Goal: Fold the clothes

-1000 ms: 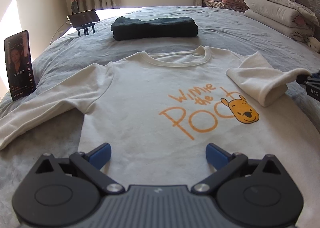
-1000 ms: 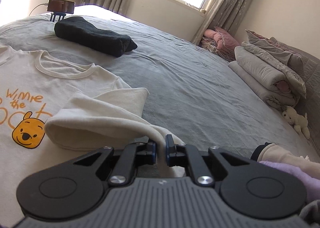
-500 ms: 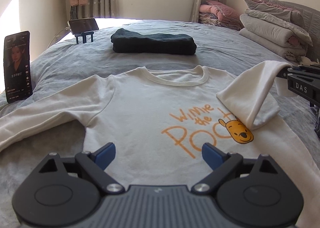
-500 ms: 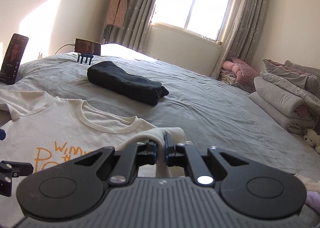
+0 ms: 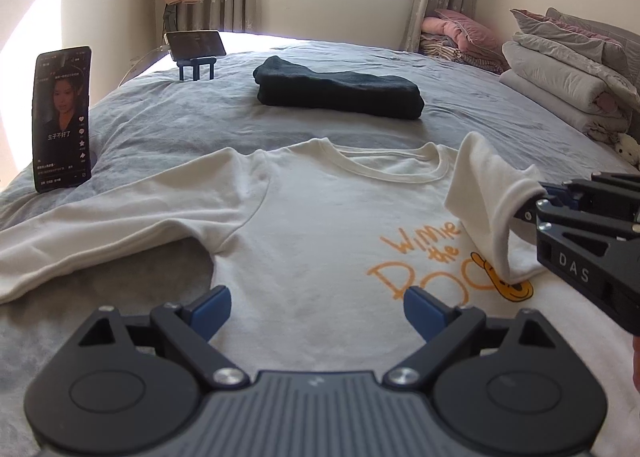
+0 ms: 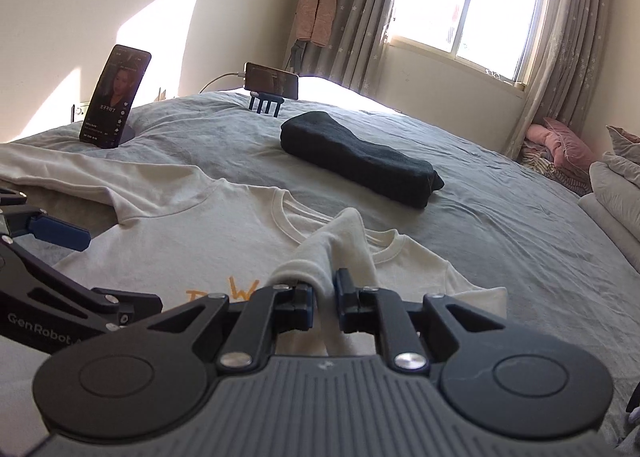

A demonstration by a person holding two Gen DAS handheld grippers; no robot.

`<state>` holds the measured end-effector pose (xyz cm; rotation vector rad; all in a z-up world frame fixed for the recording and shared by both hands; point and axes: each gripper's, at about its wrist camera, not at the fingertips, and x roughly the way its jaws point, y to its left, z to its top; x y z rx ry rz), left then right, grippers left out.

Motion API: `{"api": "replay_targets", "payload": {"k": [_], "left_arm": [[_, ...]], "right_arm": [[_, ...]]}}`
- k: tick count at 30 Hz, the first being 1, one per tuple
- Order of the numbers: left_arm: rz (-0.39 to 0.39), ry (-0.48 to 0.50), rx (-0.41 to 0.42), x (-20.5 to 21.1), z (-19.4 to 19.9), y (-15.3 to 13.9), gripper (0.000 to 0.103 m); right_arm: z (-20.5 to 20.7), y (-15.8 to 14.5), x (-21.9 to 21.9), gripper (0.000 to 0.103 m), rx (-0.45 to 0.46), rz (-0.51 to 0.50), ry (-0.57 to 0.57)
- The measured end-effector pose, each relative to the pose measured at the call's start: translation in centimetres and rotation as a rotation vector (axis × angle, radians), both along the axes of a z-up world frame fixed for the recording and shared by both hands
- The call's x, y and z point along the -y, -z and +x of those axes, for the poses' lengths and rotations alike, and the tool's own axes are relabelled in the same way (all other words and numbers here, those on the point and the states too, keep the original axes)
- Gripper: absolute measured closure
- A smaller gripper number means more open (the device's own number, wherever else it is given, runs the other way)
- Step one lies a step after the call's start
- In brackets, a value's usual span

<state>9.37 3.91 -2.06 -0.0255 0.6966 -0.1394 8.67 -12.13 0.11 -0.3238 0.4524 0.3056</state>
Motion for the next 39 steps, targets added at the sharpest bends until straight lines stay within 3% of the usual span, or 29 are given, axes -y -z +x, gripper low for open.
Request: {"api": "replay_targets", "payload": {"k": [8, 14, 22, 26, 28, 32, 39], "left_arm": [[-0.005, -0.023, 0.003, -0.7, 0.1, -0.1, 0.009], [-0.017, -0.04, -0.001, -0.9, 0.3, -0.1, 0.009], [-0.047, -0.09, -0.024, -1.9, 0.8, 0.1, 0.012], [-0.059, -0.101, -0.027, -2.2, 0.9, 0.1, 0.012], [-0.059, -0.102, -0.025, -2.2, 0.8, 0.1, 0.012], [-0.06, -0.101, -0.021, -2.3, 0.8, 0.0, 0.012], [-0.062, -0.084, -0.01, -2.1, 0.6, -0.3, 0.013]], "right_arm": [[-0.3, 0.8, -0.7, 0.082, -0.075, 0.011, -0.08], [-0.8, 0.9, -0.5, 0.07, -0.093, 0.045, -0.148], [-1.1, 0.4, -0.2, 0.063, -0.116, 0.087, -0.193], [-1.7, 0.2, -0.5, 0.048, -0.116, 0.086, -0.251], [-2.0, 0.2, -0.7, 0.046, -0.113, 0.074, -0.261], [-2.0, 0.0, -0.5, 0.046, -0.11, 0.079, -0.248], [-1.4, -1.3, 2.3, 0.046, -0.096, 0.189, -0.166]]}}
